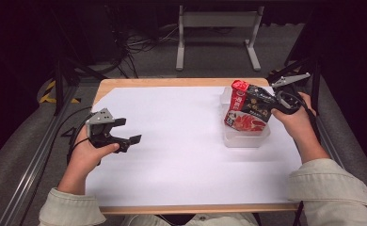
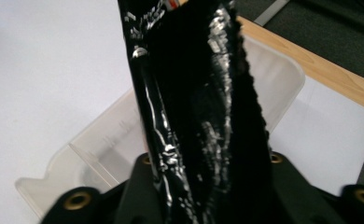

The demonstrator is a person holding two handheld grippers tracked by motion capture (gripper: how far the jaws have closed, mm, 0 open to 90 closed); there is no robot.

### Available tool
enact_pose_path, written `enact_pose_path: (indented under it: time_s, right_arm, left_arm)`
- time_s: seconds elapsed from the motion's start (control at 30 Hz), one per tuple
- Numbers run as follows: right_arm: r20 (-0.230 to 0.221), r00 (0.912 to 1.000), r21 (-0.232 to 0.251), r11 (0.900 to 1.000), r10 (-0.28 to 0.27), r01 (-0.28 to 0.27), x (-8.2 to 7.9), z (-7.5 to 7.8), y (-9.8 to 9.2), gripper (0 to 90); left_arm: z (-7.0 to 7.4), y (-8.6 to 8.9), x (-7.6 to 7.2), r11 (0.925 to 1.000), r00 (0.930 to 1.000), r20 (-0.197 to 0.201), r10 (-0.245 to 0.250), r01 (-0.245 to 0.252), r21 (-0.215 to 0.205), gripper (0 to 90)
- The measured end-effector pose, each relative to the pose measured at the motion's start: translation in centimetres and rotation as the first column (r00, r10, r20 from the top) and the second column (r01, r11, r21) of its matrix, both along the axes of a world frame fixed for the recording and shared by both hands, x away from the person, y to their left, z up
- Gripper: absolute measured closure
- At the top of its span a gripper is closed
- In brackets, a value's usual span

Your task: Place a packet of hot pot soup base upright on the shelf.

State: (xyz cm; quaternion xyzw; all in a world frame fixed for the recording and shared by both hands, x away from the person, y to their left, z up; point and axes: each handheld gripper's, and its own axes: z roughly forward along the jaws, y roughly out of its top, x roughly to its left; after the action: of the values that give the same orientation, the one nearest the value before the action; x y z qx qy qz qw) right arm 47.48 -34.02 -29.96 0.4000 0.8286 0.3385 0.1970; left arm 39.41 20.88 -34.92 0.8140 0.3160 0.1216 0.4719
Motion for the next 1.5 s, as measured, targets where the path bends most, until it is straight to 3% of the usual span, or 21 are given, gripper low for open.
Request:
enact_pose_path:
  time_s: [0.13,0.23,0.3,0.4,0.53,0.6,0.7,0.8,0.9,1.13,1.3,1.37,1.5]
  right_arm:
    - [0.031,0.9995,0.074,0.997,-0.003,0.0,-0.1,1.2,-0.3,50.0]
    - [0.058,0.9982,0.09,0.996,0.012,-0.017,-0.1,1.8,-0.4,42.4]
    - [0.093,0.9953,0.138,0.99,0.026,-0.039,-0.5,2.6,-0.5,39.1]
    - [0.162,0.9857,0.181,0.981,0.045,-0.075,-1.3,3.9,-0.5,35.0]
    - [0.248,0.9672,0.181,0.978,0.056,-0.103,-3.0,5.4,0.2,31.9]
    - [0.256,0.9647,0.182,0.977,0.061,-0.11,-3.3,5.5,0.3,31.7]
    - [0.293,0.952,0.19,0.971,0.088,-0.148,-4.5,5.7,0.4,31.7]
    - [0.321,0.9388,0.226,0.952,0.126,-0.205,-6.0,5.5,0.7,31.6]
    - [0.32,0.9331,0.256,0.933,0.165,-0.253,-7.2,5.0,1.1,31.3]
    - [0.314,0.9222,0.299,0.898,0.226,-0.322,-9.2,2.8,2.6,29.5]
    - [0.293,0.9233,0.287,0.898,0.248,-0.333,-9.9,0.7,3.7,28.7]
    - [0.284,0.9258,0.278,0.903,0.249,-0.328,-10.1,-0.1,4.1,28.5]
    - [0.269,0.9291,0.285,0.9,0.254,-0.329,-10.1,-1.7,4.6,26.2]
  left_arm:
    - [-0.3,0.4,-0.5,0.9998,0.9999,0.0,0.016,-0.016,0.009,10.9]
    - [-0.5,0.6,-1.0,0.9997,0.9998,0.0,0.021,-0.021,0.014,10.9]
    - [-0.7,0.6,-1.3,0.9996,0.9998,-0.004,0.021,-0.021,0.02,10.8]
    - [-1.1,0.7,-1.8,0.9995,0.9997,-0.008,0.024,-0.023,0.022,10.9]
    - [-1.7,0.9,-2.3,0.9995,0.9998,-0.009,0.02,-0.02,0.026,10.9]
    - [-1.9,0.9,-2.5,0.9994,0.9999,-0.004,0.01,-0.01,0.032,10.9]
    - [-2.3,1.1,-3.1,0.9996,0.9998,-0.006,-0.021,0.021,0.019,10.9]
    - [-2.3,1.3,-3.6,0.9998,0.9998,0.008,-0.018,0.018,0.008,11.0]
    - [-2.2,1.3,-3.7,0.9999,0.9994,0.031,-0.014,0.014,-0.004,11.1]
    - [-2.6,0.5,-4.3,0.9994,0.9996,-0.005,-0.027,0.027,-0.021,14.0]
    - [-3.4,0.3,-4.6,0.9977,0.9989,0.005,-0.047,0.047,-0.049,13.7]
    - [-3.7,0.2,-4.6,0.9968,0.9982,0.008,-0.059,0.06,-0.053,12.9]
    - [-4.0,0.2,-4.7,0.9954,0.9975,0.02,-0.067,0.069,-0.067,12.4]
